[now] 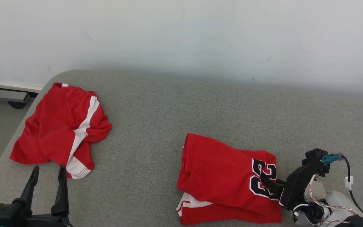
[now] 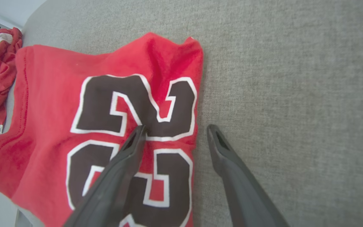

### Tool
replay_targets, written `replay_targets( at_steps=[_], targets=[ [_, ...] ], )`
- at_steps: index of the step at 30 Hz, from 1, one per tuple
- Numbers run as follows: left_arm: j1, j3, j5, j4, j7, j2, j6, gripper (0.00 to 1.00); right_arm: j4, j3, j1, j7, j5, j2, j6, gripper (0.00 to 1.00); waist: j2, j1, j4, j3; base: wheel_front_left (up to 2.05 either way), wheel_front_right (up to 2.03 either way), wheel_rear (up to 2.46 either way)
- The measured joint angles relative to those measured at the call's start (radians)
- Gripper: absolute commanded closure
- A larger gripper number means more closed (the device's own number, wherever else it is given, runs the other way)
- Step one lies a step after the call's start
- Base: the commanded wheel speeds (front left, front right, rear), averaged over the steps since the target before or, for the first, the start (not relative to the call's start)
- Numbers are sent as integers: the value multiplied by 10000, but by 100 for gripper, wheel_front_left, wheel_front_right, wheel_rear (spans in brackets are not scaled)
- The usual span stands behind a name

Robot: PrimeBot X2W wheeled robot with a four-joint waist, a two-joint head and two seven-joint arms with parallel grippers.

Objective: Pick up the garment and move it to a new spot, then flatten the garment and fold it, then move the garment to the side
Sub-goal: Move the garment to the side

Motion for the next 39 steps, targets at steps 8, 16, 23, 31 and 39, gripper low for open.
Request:
replay_targets(
  at_steps=[8, 16, 23, 31, 39],
  targets=[
    [-29, 19, -19, 17, 0, -27, -13, 0, -40, 180, -129, 439, 336, -88, 2, 100, 0, 0, -9, 36, 0, 0, 0],
    [-46, 127, -19, -42, 0, -73, -13, 0, -119, 23, -800, 253, 403, -993, 4, 100, 1, 0, -74, 137, 0, 0, 0],
    [-139, 186, 6, -194, 0, -115, -21, 0, 454, -408, -1876, 15, 343, -1779, 4, 100, 1, 1, -180, 498, 0, 0, 0],
    [-457, 261, 92, -253, 0, 12, -104, 0, 1066, -439, -2865, 15, 67, -2625, 4, 100, 1, 1, -270, 1018, 0, 0, 0],
    [-788, 330, 176, -522, 0, 169, -178, 0, 1482, -499, -3899, 33, -169, -3639, 4, 100, 1, 1, -380, 1666, 0, 0, 0]
  ],
)
